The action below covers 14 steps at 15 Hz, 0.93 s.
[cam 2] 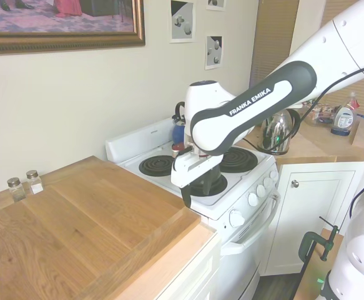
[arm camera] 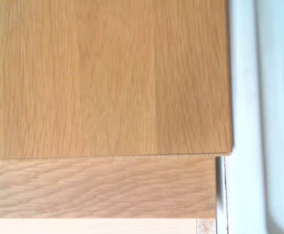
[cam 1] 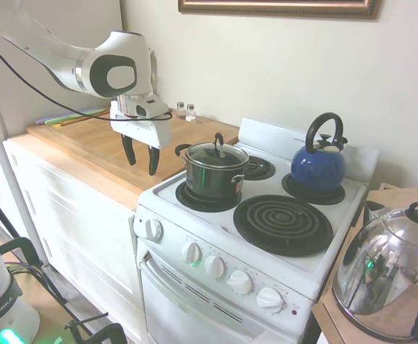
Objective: Uncover the lid of the pot
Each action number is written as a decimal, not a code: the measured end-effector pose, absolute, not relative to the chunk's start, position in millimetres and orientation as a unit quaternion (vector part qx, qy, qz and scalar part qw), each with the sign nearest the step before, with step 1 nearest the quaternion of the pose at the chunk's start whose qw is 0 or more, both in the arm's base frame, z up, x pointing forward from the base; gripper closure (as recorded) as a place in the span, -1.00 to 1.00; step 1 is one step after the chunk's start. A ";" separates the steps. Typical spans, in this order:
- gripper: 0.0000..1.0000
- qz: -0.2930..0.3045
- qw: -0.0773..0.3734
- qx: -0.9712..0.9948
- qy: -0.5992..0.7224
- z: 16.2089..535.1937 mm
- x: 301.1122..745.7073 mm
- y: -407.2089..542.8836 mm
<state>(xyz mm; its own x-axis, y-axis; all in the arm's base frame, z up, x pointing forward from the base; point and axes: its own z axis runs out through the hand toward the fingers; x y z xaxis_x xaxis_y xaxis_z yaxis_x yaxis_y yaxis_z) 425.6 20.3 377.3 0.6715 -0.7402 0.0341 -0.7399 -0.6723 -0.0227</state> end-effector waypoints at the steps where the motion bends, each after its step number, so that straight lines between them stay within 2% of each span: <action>1: -1.00 -0.020 0.003 -0.915 0.404 377.0 425.7 20.4; 4: -1.00 -0.035 0.005 -0.915 0.402 388.8 424.8 17.2; 10: -1.00 -0.095 0.016 -0.904 0.417 478.8 410.0 -39.5; 14: -1.00 -0.120 0.024 -0.900 0.417 518.3 429.4 -101.8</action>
<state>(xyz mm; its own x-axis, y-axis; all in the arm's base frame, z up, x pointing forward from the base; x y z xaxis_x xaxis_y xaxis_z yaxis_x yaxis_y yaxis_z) 429.4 -101.8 518.3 0.6229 -0.7574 0.1957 -0.7458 -0.6505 -0.1435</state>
